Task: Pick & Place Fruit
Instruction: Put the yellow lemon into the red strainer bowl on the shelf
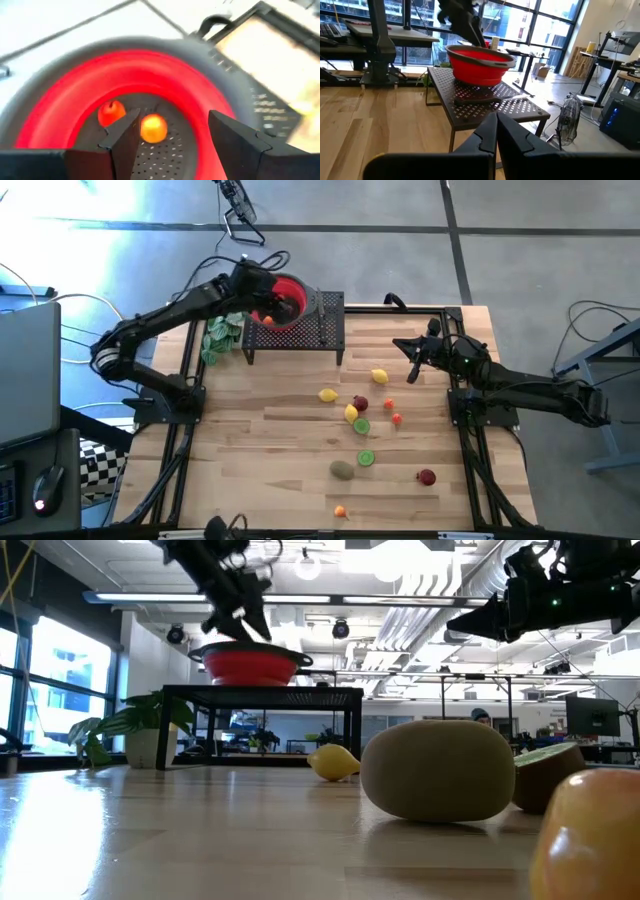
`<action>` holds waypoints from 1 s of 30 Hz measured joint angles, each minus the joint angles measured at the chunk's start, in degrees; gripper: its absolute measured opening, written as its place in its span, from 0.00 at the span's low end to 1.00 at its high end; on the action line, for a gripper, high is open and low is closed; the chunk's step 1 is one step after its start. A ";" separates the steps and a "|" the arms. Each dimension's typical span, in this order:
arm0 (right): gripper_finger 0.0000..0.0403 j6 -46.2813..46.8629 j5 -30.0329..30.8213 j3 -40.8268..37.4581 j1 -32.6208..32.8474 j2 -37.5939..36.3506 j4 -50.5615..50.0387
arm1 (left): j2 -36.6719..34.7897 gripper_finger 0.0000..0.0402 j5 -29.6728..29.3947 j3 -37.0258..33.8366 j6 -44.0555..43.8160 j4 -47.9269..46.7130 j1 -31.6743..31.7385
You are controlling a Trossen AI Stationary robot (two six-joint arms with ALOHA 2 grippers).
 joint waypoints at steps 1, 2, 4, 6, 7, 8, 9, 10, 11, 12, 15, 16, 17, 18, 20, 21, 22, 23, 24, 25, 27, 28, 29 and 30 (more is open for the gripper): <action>0.01 -0.01 0.00 0.00 0.02 -0.01 0.19 | -1.13 0.57 0.45 0.01 0.56 -0.01 -0.45; 0.01 -0.01 0.01 0.00 0.00 0.00 0.40 | -2.33 0.57 0.70 0.01 1.33 -0.12 -1.05; 0.01 -0.23 0.00 0.00 0.02 -0.02 0.56 | -4.72 0.57 0.73 0.01 3.11 -0.40 -2.52; 0.01 -1.07 0.01 0.00 0.02 -0.01 0.54 | -6.92 0.57 0.71 0.01 4.65 -0.21 -4.80; 0.01 -1.26 0.01 0.00 0.01 -0.02 0.56 | -7.88 0.57 0.69 -0.03 5.41 -0.16 -5.96; 0.01 -1.34 0.00 0.00 0.02 -0.02 0.56 | -8.87 0.57 0.68 -0.43 6.08 0.49 -7.28; 0.01 -1.44 0.00 0.00 0.02 -0.02 0.56 | -9.89 0.57 0.68 -1.34 6.63 1.55 -8.54; 0.01 -1.47 0.02 0.00 0.00 -0.01 0.56 | -10.96 0.57 0.69 -2.67 7.41 3.24 -9.87; 0.01 -1.48 0.00 -0.01 0.01 -0.01 0.58 | -12.04 0.57 0.69 -4.17 8.03 5.39 -11.14; 0.01 -1.49 0.00 0.00 0.02 -0.01 0.61 | -13.13 0.57 0.69 -5.84 8.68 7.89 -12.39; 0.01 -1.49 0.00 0.00 0.02 -0.02 0.98 | -16.82 0.57 0.73 -11.92 9.12 14.54 -15.38; 0.01 -1.49 0.00 0.00 0.00 -0.02 1.00 | -18.00 0.57 0.85 -13.86 9.15 16.73 -16.31; 0.01 -1.49 0.00 -0.02 0.02 0.00 0.98 | -19.26 0.57 1.01 -15.82 9.16 18.53 -17.25; 0.01 -1.49 0.00 0.00 0.02 0.01 0.96 | -20.55 0.57 1.21 -17.62 9.15 19.84 -18.18; 0.01 -1.49 0.00 -0.01 0.01 -0.02 0.98 | -22.96 0.57 1.96 -20.73 10.24 21.88 -19.95; 0.01 -1.49 0.00 0.00 0.01 -0.02 0.96 | -24.20 0.57 2.24 -22.16 11.17 22.46 -20.79; 0.01 -1.49 0.00 0.00 0.00 -0.02 0.98 | -25.53 0.57 2.51 -23.71 12.01 23.43 -21.74; 0.01 -1.49 0.00 0.00 0.02 -0.01 0.98 | -26.74 0.57 2.87 -25.07 12.91 25.00 -22.60; 0.01 -1.49 0.00 0.00 0.02 -0.02 0.97 | -28.00 0.57 3.48 -26.30 13.82 26.50 -23.42; 0.01 -1.49 0.02 0.00 0.00 -0.02 0.98 | -29.36 0.57 3.79 -27.54 14.80 27.76 -24.12; 0.01 -1.49 0.00 0.00 0.02 -0.02 1.01 | -32.08 0.57 3.88 -29.70 16.69 29.30 -25.09; 0.01 -1.46 0.00 0.00 0.02 0.01 1.24 | -33.41 0.57 3.86 -30.73 17.39 29.53 -25.48; 0.01 -1.28 0.02 0.00 0.00 0.01 1.71 | -34.59 0.57 3.84 -31.80 17.68 29.83 -25.69; 0.01 -1.07 0.00 0.00 0.01 -0.02 2.12 | -35.64 0.57 3.84 -32.75 17.71 30.18 -25.90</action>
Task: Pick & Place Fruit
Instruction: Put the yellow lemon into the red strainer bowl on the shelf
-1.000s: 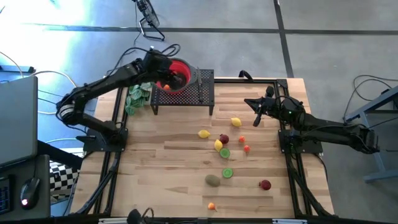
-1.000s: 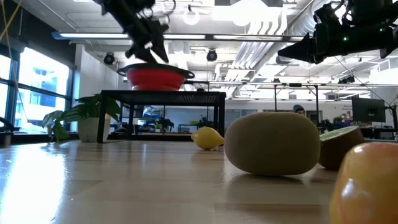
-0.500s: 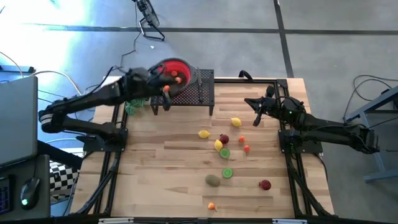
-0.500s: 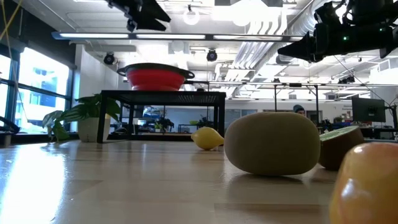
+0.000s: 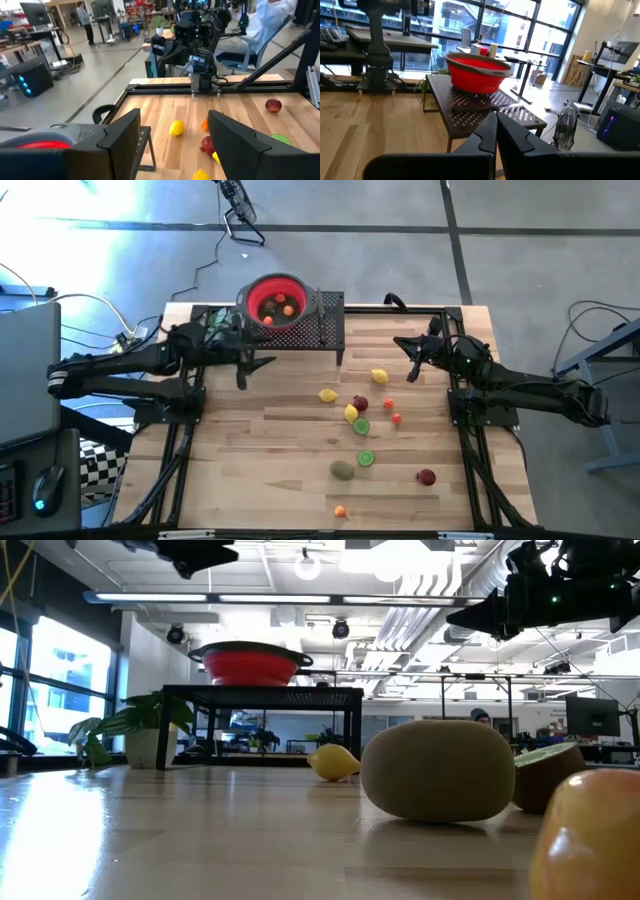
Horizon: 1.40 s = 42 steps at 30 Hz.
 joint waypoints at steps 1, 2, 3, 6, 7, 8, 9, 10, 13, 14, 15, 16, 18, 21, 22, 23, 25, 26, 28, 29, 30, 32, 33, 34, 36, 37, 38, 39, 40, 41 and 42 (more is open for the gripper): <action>0.01 0.39 -0.02 0.00 0.01 0.00 0.19 | -1.07 0.57 0.00 -0.92 0.00 0.10 -0.07; 0.01 1.16 0.01 0.00 0.01 0.00 0.20 | -2.09 0.57 0.00 -1.88 0.00 -0.13 -0.07; 0.01 1.84 0.02 0.00 -0.01 0.00 0.12 | -3.04 0.57 0.00 -2.83 -0.03 -0.33 -0.07; 0.01 4.40 0.00 0.00 -0.01 0.00 -1.06 | -5.61 0.57 1.50 -5.57 0.03 -0.09 -0.03; 0.01 5.37 0.00 0.00 0.00 0.00 -1.57 | -6.45 0.57 2.78 -6.29 0.53 0.26 -0.05; 0.01 6.45 -0.01 0.00 0.01 0.00 -2.11 | -7.32 0.57 3.92 -6.97 1.46 0.99 -0.05; 0.01 7.40 0.00 0.00 0.01 0.00 -2.61 | -8.38 0.57 4.97 -7.72 2.40 1.59 -0.05; 0.01 7.91 0.00 0.00 -0.01 0.00 -3.05 | -9.52 0.57 5.83 -8.44 3.36 1.55 -0.05; 0.01 9.16 0.03 0.00 0.01 0.02 -3.73 | -12.70 0.57 6.09 -10.46 4.50 1.54 -0.05; 0.01 9.18 0.11 0.00 -0.01 0.02 -3.75 | -13.58 0.57 6.08 -11.21 4.50 1.47 0.01; 0.01 9.17 0.21 0.00 0.01 0.02 -3.83 | -14.58 0.57 6.08 -12.07 4.52 1.43 0.02; 0.01 9.19 0.23 0.00 0.01 0.02 -4.03 | -15.61 0.57 6.05 -12.98 4.55 1.30 0.04; 0.01 9.34 0.28 0.00 0.00 0.02 -4.41 | -17.65 0.57 5.64 -14.75 4.87 1.16 0.04; 0.01 9.94 0.83 0.00 0.01 0.02 -4.60 | -20.39 0.57 5.12 -17.64 6.46 1.27 0.04; 0.01 10.86 1.78 0.00 0.01 0.02 -4.59 | -21.13 0.57 4.42 -18.52 6.55 1.22 0.04; 0.01 12.03 3.02 0.00 -0.01 0.04 -4.60 | -21.90 0.57 3.45 -19.39 6.52 1.25 0.04; 0.01 13.87 5.21 0.00 -0.01 0.43 -4.62 | -23.27 0.57 1.06 -21.15 6.04 1.21 0.04; 0.01 14.49 5.83 0.00 0.01 0.63 -4.73 | -23.86 0.57 0.07 -21.90 5.55 1.20 0.04; 0.01 15.05 6.37 0.00 -0.01 1.13 -4.68 | -24.64 0.57 -1.63 -23.24 3.50 1.30 0.04; 0.01 15.11 6.46 0.00 -0.01 1.54 -4.64 | -24.84 0.57 -1.90 -23.84 2.41 1.29 0.04; 0.01 15.15 6.44 0.00 0.01 1.94 -4.68 | -24.97 0.57 -2.03 -24.53 1.33 1.34 0.04; 0.01 15.16 6.21 0.00 -0.01 2.94 -4.67 | -25.03 0.57 -1.99 -25.78 -0.54 1.23 0.04; 0.01 15.16 5.96 0.00 -0.01 3.42 -4.67 | -25.01 0.57 -2.01 -26.41 -1.40 1.30 0.04; 0.01 15.16 5.81 0.00 0.01 3.94 -4.68 | -25.00 0.57 -2.01 -26.93 -1.88 1.37 0.04; 0.01 15.18 5.81 0.00 -0.01 4.92 -4.67 | -25.00 0.57 -2.01 -27.94 -2.71 1.69 0.04; 0.01 15.19 5.81 0.00 0.01 5.41 -4.67 | -25.00 0.57 -2.01 -28.46 -3.02 1.88 0.04; 0.01 15.25 5.73 0.00 0.01 5.94 -4.67 | -25.00 0.57 -2.01 -29.02 -3.18 2.10 0.04; 0.01 15.51 5.51 0.00 0.01 6.38 -4.71 | -25.00 0.57 -2.01 -29.46 -3.26 2.31 0.04; 0.01 16.16 5.23 0.00 0.01 6.72 -4.70 | -25.00 0.57 -2.01 -29.76 -3.28 2.62 0.04; 0.01 17.02 4.65 0.00 0.01 7.00 -4.67 | -25.00 0.57 -2.01 -29.83 -3.39 2.79 0.04; 0.01 18.00 3.86 0.00 0.01 7.21 -4.68 | -25.00 0.57 -2.01 -29.86 -3.65 2.86 0.04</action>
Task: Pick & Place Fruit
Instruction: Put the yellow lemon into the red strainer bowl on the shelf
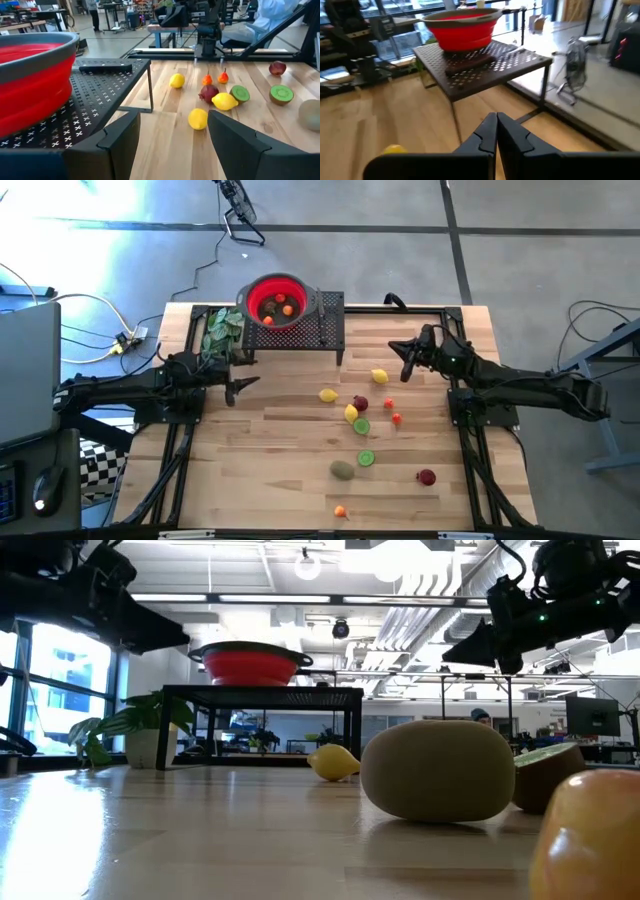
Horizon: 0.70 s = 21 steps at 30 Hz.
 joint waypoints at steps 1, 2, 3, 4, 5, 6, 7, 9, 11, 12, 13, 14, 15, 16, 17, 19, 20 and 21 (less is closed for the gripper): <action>0.01 0.93 -0.86 0.00 0.00 0.09 -0.06 | 0.01 0.57 0.00 0.00 -0.50 -0.03 0.00; 0.01 1.58 -1.63 0.00 0.00 0.09 -0.06 | 0.00 0.57 0.00 0.00 -1.02 -0.03 0.00; 0.01 1.72 -2.43 0.00 0.00 0.07 0.02 | 0.00 0.57 0.00 0.00 -1.32 0.02 0.00; 0.01 1.75 -3.16 0.00 0.00 0.07 0.03 | 0.02 0.57 0.00 0.00 -1.38 -0.03 0.00; 0.01 1.71 -3.56 0.00 0.00 0.09 0.00 | 0.02 0.57 0.00 0.00 -1.38 -0.11 0.00; 0.01 1.70 -3.60 0.00 0.00 0.09 0.00 | 0.02 0.57 -0.02 0.00 -1.38 -0.11 0.00; 0.01 1.67 -3.36 0.00 0.00 0.07 0.01 | 0.02 0.57 -0.06 0.00 -1.38 -0.13 0.00; 0.01 1.38 -2.05 0.00 0.00 0.07 -0.01 | 0.02 0.57 -0.17 0.00 -1.38 -0.28 0.00; 0.01 1.34 -0.47 0.00 0.00 0.07 0.01 | 0.02 0.57 -0.19 0.00 -1.38 -0.35 0.00; 0.01 1.32 0.08 0.00 0.00 0.07 -0.01 | 0.02 0.57 -0.20 0.00 -1.38 -0.35 0.00; 0.01 1.30 0.56 0.00 0.00 0.07 -0.01 | 0.02 0.57 -0.20 0.00 -1.38 -0.33 0.00; 0.01 1.29 0.96 0.00 0.00 0.07 0.00 | 0.02 0.57 -0.20 0.00 -1.32 -0.33 0.00; 0.01 1.27 1.27 0.00 -0.01 0.07 0.00 | 0.02 0.57 -0.20 0.00 -1.01 -0.33 0.00; 0.01 1.26 1.54 0.00 0.00 0.07 -0.01 | 0.02 0.57 -0.22 0.00 -0.86 -0.32 0.00; 0.01 1.25 1.73 0.00 0.00 0.07 -0.01 | 0.02 0.57 -0.22 0.00 -0.86 -0.31 0.00; 0.01 1.25 1.80 0.00 -0.02 0.07 -0.01 | 0.02 0.57 -0.22 0.00 -0.85 -0.32 0.00; 0.01 1.23 1.78 0.00 0.00 0.07 -0.01 | 0.02 0.57 -0.22 0.00 -0.83 -0.33 0.00; 0.01 1.25 1.80 0.00 0.00 0.07 -0.01 | 0.02 0.57 -0.22 0.00 -0.84 -0.33 0.00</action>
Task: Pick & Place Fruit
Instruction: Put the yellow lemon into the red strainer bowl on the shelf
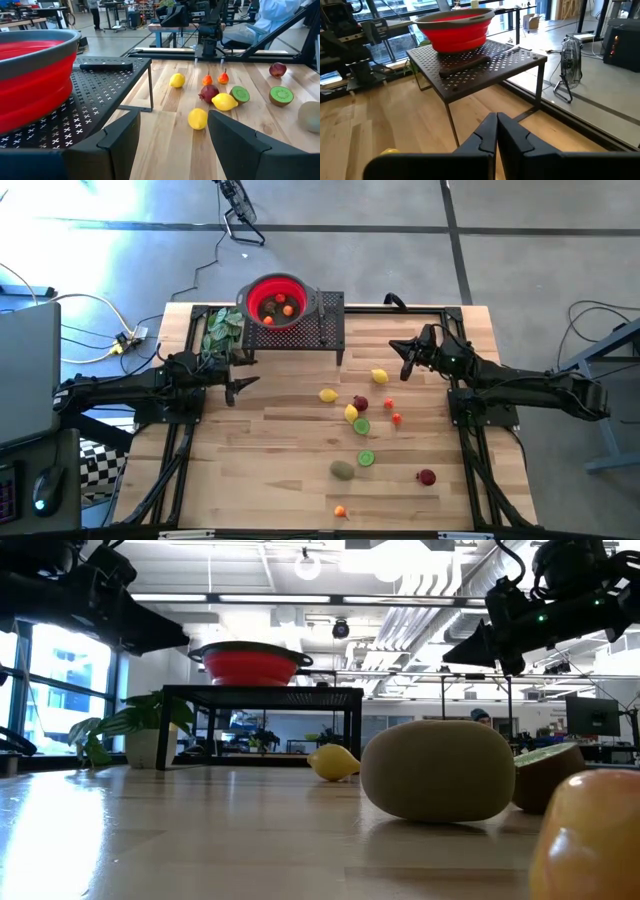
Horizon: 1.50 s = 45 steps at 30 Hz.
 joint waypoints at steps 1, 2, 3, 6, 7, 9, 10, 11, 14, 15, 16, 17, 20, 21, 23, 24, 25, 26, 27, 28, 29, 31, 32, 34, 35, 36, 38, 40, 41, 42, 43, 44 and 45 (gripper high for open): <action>0.01 -0.02 0.04 0.00 0.00 0.00 0.00 | 0.00 0.57 0.00 0.00 0.02 0.00 0.00; 0.01 -0.02 0.07 0.00 0.00 0.00 0.00 | 0.00 0.57 0.00 0.00 0.02 0.00 0.00; 0.01 -0.02 0.06 0.00 0.00 0.00 0.01 | 0.00 0.57 0.00 0.00 0.02 -0.02 0.00; 0.01 0.14 0.13 0.00 0.00 0.00 0.02 | 0.00 0.57 0.00 0.00 0.07 -0.14 0.00; 0.01 0.63 0.13 0.00 0.00 0.00 0.02 | 0.00 0.57 0.00 0.00 0.07 -0.17 0.00; 0.01 2.19 0.18 0.00 0.00 -0.02 0.04 | 0.00 0.57 0.00 0.00 0.11 -0.15 0.00; 0.01 2.75 0.18 0.00 0.00 -0.02 0.04 | 0.00 0.57 0.00 0.00 0.11 -0.06 0.00; 0.01 2.97 0.19 0.00 0.00 -0.02 0.04 | 0.00 0.57 -0.01 0.00 0.11 0.05 0.00; 0.01 3.04 1.08 0.10 0.00 -0.02 -0.02 | 0.00 0.57 -0.02 0.00 0.11 0.04 0.00; 0.01 3.11 1.60 0.33 0.08 -0.02 -0.07 | 0.00 0.57 -0.04 0.00 0.13 0.03 0.00; 0.01 3.09 2.02 0.68 0.30 -0.02 -0.06 | 0.00 0.57 -0.06 0.00 0.13 0.02 0.00; 0.01 2.91 2.35 1.11 0.61 -0.02 0.00 | 0.00 0.57 -0.12 0.00 0.13 0.02 0.00; 0.01 1.29 3.25 2.98 2.18 -0.02 -0.23 | 0.00 0.57 -0.15 0.00 0.13 -0.10 0.00; 0.01 0.53 3.98 3.80 2.86 -0.02 -0.87 | 0.00 0.57 -0.15 0.00 0.11 -0.26 0.00; 0.01 -0.28 6.51 5.81 4.33 -0.02 -4.50 | 0.02 0.57 -0.15 0.00 -0.02 -0.46 0.00; 0.01 -0.39 8.20 6.88 5.05 -0.02 -7.16 | 0.02 0.57 -0.15 0.00 -0.02 -0.42 0.00; 0.01 -0.51 10.04 8.02 5.76 -0.02 -10.15 | 0.02 0.57 -0.15 0.00 -0.02 -0.42 0.00; 0.01 -0.48 11.95 9.15 6.43 -0.02 -13.19 | 0.02 0.57 -0.15 0.00 -0.02 -0.42 0.00; 0.01 -0.31 13.69 10.13 7.08 -0.02 -15.77 | 0.02 0.57 -0.15 0.00 -0.03 -0.41 0.00; 0.01 -0.18 15.09 10.98 7.62 -0.02 -17.96 | 0.02 0.57 -0.14 0.00 -0.04 -0.42 0.00; 0.01 -0.04 16.17 11.56 8.09 -0.02 -19.49 | 0.02 0.57 -0.13 0.00 -0.04 -0.41 0.00; 0.01 0.00 16.92 11.99 8.80 -0.02 -20.39 | 0.02 0.57 -0.13 0.00 -0.04 -0.42 0.00; 0.01 0.01 16.95 12.04 9.06 -0.02 -20.41 | 0.02 0.57 -0.13 0.00 -0.04 -0.42 0.00; 0.01 0.31 17.04 12.04 9.27 -0.02 -20.45 | 0.04 0.57 -0.13 0.00 -0.04 -0.41 0.00; 0.01 0.67 17.36 12.04 9.27 -0.02 -20.49 | 0.04 0.57 -0.12 0.00 -0.04 -0.40 0.00; 0.01 1.19 17.78 12.04 9.23 -0.01 -20.50 | 0.04 0.57 -0.11 0.00 -0.05 -0.39 0.00; 0.01 1.77 18.42 12.07 9.25 0.51 -20.46 | 0.04 0.57 -0.11 0.00 -0.06 -0.39 0.00; 0.01 1.80 18.41 12.07 9.25 0.96 -20.68 | 0.04 0.57 -0.09 0.00 -0.06 -0.39 0.00; 0.01 1.74 18.40 12.07 9.25 1.09 -20.59 | 0.04 0.57 -0.09 0.00 -0.06 -0.39 0.00; 0.01 1.72 18.41 12.08 9.25 1.33 -20.43 | 0.04 0.57 -0.06 0.00 -0.06 -0.39 0.00; 0.01 1.72 18.43 12.11 9.25 1.70 -20.43 | 0.04 0.57 0.06 0.00 -0.06 -0.39 0.00; 0.01 1.71 18.41 12.11 9.25 2.08 -20.56 | 0.04 0.57 0.07 0.00 -0.06 -0.39 0.00; 0.01 1.71 18.39 12.09 9.25 2.44 -20.65 | 0.04 0.57 0.08 0.00 -0.06 -0.39 0.00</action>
